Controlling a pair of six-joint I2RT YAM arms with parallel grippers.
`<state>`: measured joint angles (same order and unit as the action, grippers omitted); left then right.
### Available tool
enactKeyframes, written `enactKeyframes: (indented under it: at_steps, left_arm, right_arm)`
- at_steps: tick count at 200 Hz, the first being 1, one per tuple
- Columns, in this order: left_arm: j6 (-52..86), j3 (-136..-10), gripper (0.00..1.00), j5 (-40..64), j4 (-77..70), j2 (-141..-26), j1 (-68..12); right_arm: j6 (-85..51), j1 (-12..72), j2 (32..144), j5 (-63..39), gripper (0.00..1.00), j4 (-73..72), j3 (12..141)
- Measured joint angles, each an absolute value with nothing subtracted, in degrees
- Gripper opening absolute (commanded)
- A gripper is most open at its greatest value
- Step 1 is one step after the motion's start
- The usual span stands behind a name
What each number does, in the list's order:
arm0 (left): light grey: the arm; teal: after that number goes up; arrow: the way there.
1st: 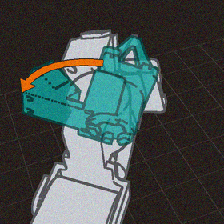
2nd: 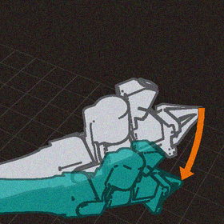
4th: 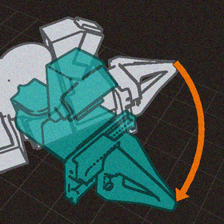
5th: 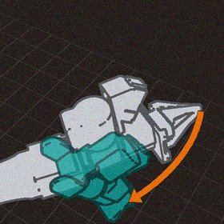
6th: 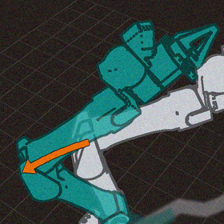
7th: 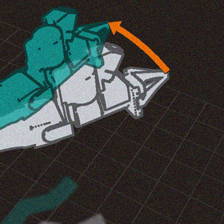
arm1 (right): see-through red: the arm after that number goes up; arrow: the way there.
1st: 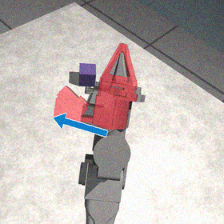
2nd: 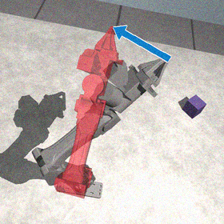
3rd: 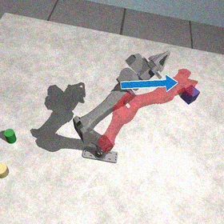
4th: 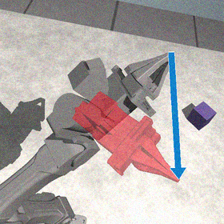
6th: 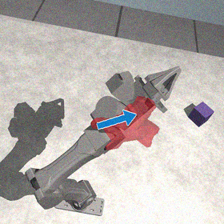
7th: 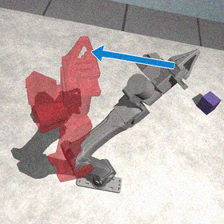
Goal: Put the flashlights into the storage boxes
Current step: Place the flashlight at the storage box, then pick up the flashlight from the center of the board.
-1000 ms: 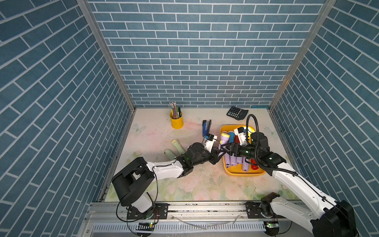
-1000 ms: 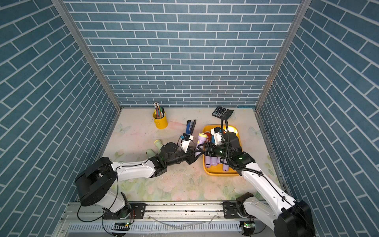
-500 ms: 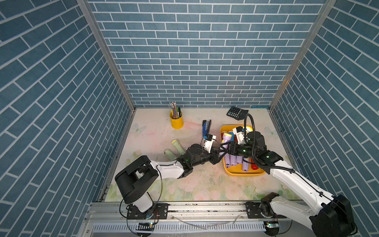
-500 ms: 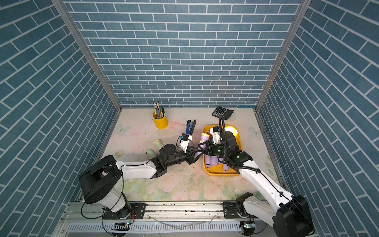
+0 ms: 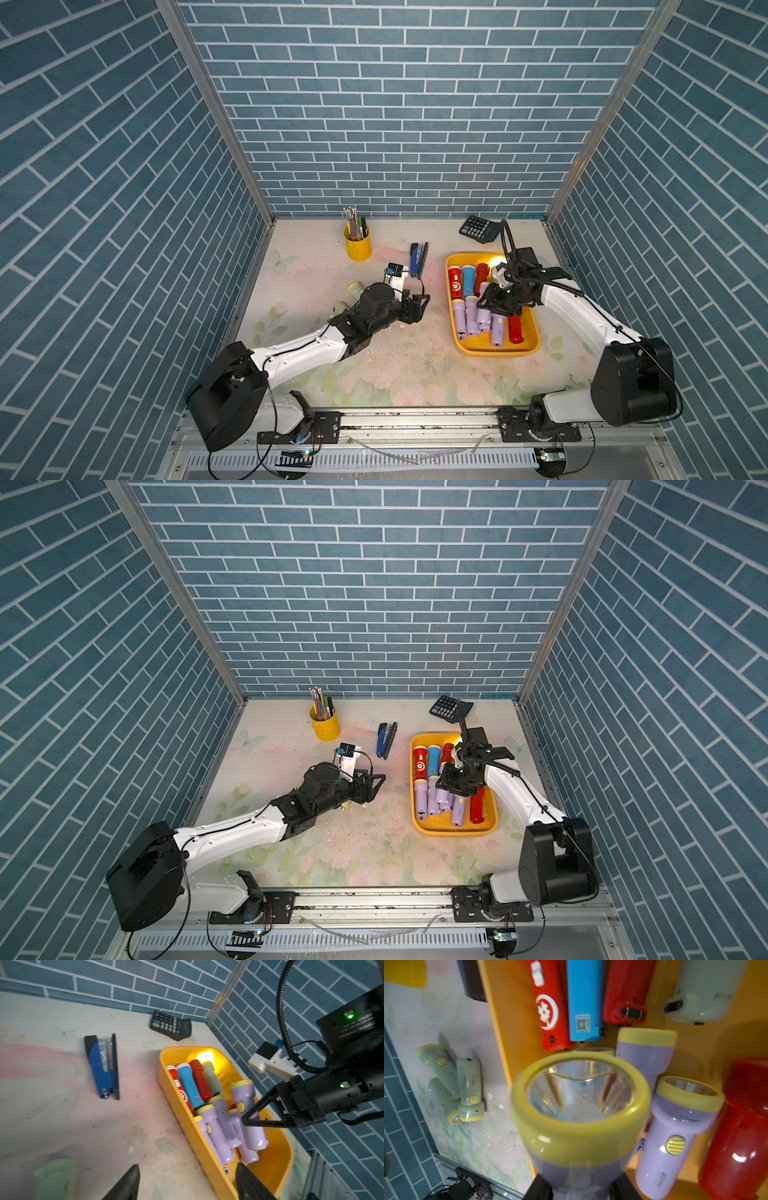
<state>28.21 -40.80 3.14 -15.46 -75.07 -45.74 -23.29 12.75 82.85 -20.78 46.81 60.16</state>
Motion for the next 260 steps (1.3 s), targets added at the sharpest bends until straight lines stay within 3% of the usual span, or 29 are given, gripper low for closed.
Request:
enactKeyframes:
  at_steps: [47, 74, 88, 109, 149, 189, 260]
  left_arm:
    - [20.82, -44.75, 0.74, 3.27, 2.22, -70.89, -37.36]
    - [13.02, -46.78, 0.66, 4.34, 11.14, -70.61, -33.5]
    - [6.52, -48.75, 0.66, 5.28, 16.1, -70.61, -32.51]
    - [-6.13, -52.34, 0.68, 7.14, 22.81, -70.67, -32.16]
    - [-31.27, -60.23, 0.7, 10.22, 37.58, -75.88, -31.4]
    - [-52.62, -65.58, 0.69, 5.56, 50.41, -86.13, -29.43]
    - [-74.5, -65.69, 0.69, -1.15, 53.98, -88.27, -20.21]
  right_arm:
    - [-18.94, 9.63, 85.62, -16.19, 0.38, 56.25, 62.81]
    - [-17.15, 7.4, 85.6, -12.14, 0.47, 60.73, 63.86]
    - [-16.05, 6.52, 85.54, -10.52, 0.56, 62.54, 64.27]
    - [-14.92, 5.76, 85.03, -8.93, 0.62, 64.53, 64.9]
    - [-14.5, 5.54, 82.72, -8.8, 0.62, 65.6, 67.48]
    - [-14.52, 5.54, 77.91, -12.88, 0.62, 63.24, 67.57]
    - [-14.61, 5.56, 71.59, -19.97, 0.62, 57.36, 63.35]
